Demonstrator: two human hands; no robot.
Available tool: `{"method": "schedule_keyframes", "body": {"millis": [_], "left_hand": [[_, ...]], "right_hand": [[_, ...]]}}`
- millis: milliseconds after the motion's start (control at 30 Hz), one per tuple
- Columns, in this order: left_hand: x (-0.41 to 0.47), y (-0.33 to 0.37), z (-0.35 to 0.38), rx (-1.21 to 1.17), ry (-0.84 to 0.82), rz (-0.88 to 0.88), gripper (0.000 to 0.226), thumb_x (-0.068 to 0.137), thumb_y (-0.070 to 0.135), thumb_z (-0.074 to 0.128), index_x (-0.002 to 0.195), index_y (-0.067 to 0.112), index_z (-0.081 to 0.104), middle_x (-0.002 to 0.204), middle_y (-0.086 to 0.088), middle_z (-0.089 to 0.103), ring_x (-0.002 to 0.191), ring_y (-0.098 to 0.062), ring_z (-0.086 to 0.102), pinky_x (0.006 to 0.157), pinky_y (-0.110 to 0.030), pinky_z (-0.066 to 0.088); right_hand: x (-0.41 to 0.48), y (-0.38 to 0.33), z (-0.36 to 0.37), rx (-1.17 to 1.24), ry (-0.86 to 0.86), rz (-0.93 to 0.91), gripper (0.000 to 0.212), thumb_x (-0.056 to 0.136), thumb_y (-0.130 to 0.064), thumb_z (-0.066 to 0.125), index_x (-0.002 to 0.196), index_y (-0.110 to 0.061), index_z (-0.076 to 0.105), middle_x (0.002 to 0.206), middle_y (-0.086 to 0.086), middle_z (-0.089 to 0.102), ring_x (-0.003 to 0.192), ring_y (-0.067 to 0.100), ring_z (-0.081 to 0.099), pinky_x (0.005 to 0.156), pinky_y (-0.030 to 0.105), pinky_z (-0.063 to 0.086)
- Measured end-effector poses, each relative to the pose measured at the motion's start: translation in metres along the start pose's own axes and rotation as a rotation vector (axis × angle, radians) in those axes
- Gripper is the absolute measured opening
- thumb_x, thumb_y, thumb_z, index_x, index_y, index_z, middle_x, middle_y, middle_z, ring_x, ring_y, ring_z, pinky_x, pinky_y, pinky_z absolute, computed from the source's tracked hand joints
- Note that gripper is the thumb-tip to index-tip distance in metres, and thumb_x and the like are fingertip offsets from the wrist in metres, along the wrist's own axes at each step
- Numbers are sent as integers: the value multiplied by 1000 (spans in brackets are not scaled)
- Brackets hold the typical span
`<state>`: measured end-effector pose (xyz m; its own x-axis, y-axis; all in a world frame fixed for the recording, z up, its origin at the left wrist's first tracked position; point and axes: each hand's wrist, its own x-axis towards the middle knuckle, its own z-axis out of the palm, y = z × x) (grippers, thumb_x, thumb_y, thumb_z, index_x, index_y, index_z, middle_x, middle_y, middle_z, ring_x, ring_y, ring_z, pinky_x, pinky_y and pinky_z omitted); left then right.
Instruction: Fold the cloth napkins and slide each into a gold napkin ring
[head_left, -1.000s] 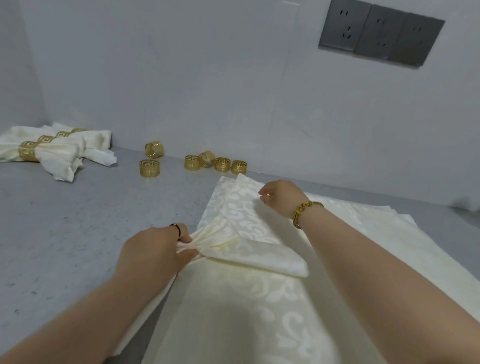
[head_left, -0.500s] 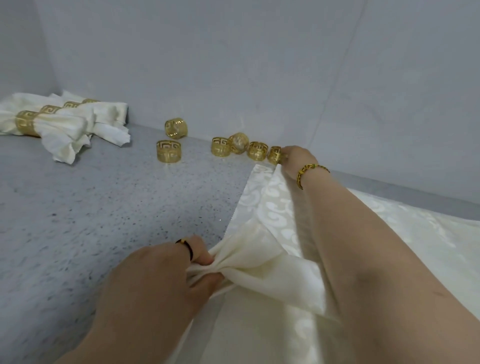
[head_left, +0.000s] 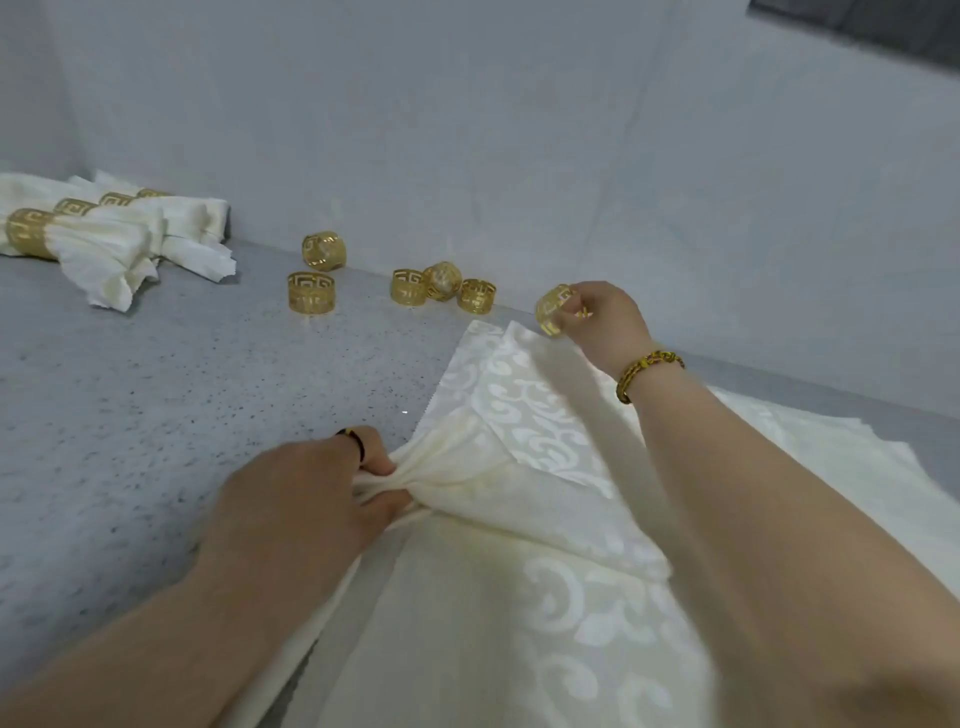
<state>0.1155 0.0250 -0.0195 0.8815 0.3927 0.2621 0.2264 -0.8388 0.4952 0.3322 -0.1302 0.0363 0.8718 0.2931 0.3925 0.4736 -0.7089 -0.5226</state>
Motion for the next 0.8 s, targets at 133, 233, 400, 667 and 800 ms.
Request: {"method": "schedule_keyframes", "body": {"millis": [133, 233, 400, 667, 800], "left_hand": [[-16, 6, -8, 44, 28, 75, 15, 87, 41, 53, 85, 32, 41, 62, 16, 36, 66, -11, 42, 53, -10, 23], [-20, 13, -14, 116, 41, 101, 15, 87, 43, 53, 87, 31, 43, 63, 13, 41, 70, -13, 46, 53, -20, 29], [-35, 22, -19, 57, 52, 38, 18, 84, 33, 61, 94, 19, 58, 90, -6, 64, 86, -24, 56, 65, -25, 31], [-44, 19, -23, -58, 88, -15, 15, 79, 28, 68, 77, 23, 54, 76, -1, 57, 72, -20, 48, 51, -26, 28], [-41, 20, -21, -112, 78, -14, 20, 77, 27, 70, 69, 25, 52, 74, -2, 60, 70, -20, 49, 53, -18, 30]], "right_hand": [[-80, -9, -50, 259, 2, 132, 31, 81, -6, 64, 60, -21, 47, 77, 2, 52, 71, 15, 46, 57, 15, 36], [-140, -9, -80, 445, 21, 253, 25, 81, -5, 66, 69, -19, 49, 88, 4, 55, 68, 14, 49, 55, 13, 39], [-215, 2, -92, 707, -18, 489, 35, 80, 4, 62, 109, -8, 46, 92, 5, 56, 78, 17, 56, 65, 19, 49], [-233, 11, -84, 575, -34, 419, 52, 79, 2, 65, 123, -11, 41, 101, -1, 52, 81, 16, 53, 62, 14, 45], [-232, 10, -79, 537, -76, 333, 50, 77, 2, 66, 114, -20, 39, 91, -10, 47, 70, 5, 50, 57, 8, 44]]}}
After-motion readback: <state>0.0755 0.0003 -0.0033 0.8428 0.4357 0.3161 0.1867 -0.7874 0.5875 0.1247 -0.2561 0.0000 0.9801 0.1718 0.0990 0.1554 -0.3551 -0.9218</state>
